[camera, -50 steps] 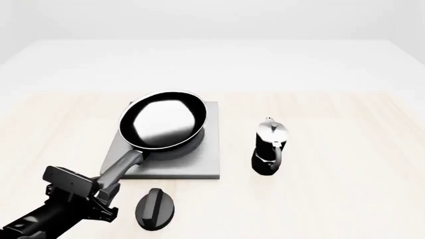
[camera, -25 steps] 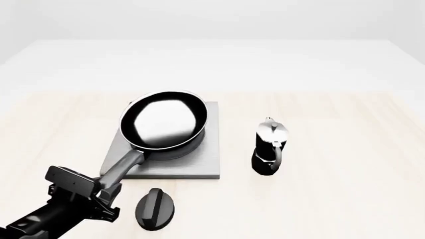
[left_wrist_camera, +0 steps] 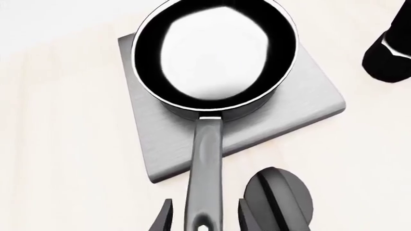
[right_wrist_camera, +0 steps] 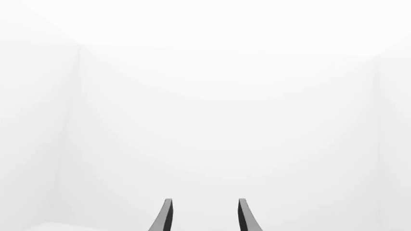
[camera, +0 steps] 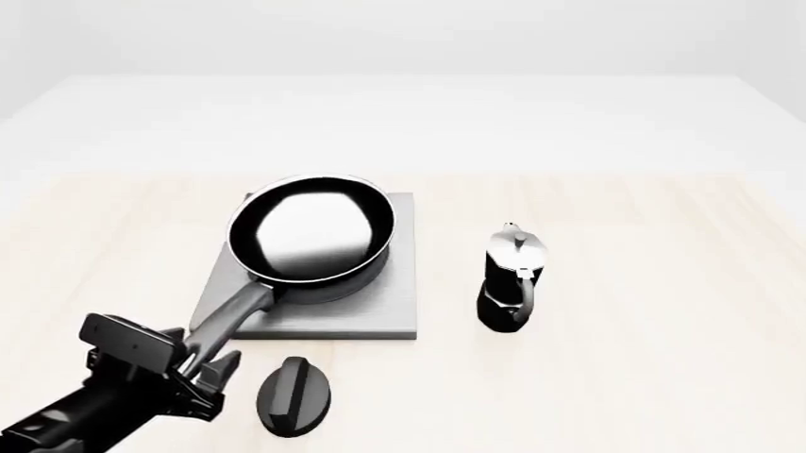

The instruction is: Put the frying pan on the stove.

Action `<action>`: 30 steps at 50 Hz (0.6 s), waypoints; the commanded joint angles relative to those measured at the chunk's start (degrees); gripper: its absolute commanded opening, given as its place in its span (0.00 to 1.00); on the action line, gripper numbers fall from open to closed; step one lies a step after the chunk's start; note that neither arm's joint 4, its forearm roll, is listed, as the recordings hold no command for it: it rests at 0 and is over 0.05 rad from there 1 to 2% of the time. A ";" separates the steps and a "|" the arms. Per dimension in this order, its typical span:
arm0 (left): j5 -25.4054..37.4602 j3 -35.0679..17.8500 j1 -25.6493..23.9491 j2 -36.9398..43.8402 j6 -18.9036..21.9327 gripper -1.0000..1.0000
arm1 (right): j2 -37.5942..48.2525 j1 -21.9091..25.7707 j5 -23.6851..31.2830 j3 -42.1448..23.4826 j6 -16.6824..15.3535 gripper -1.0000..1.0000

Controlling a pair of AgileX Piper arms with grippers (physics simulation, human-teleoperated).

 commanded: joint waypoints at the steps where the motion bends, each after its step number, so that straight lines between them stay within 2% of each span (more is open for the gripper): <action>1: 5.54 -1.37 0.24 -5.35 0.79 1.00 | 0.00 0.08 0.02 0.02 0.04 1.00; 5: 11.84 -3.58 0.78 -11.39 1.77 1.00 | 0.00 0.22 -0.10 0.19 0.02 1.00; 9: 14.61 -4.58 1.07 -14.14 2.26 1.00 | 0.00 0.29 -0.15 0.27 0.00 1.00; 16: 22.95 -8.20 1.01 -21.85 3.87 1.00 | 0.00 0.43 0.02 0.00 -0.02 1.00; 30: 32.30 -14.62 0.06 -30.06 7.19 1.00 | 0.00 0.45 0.84 -1.14 0.02 1.00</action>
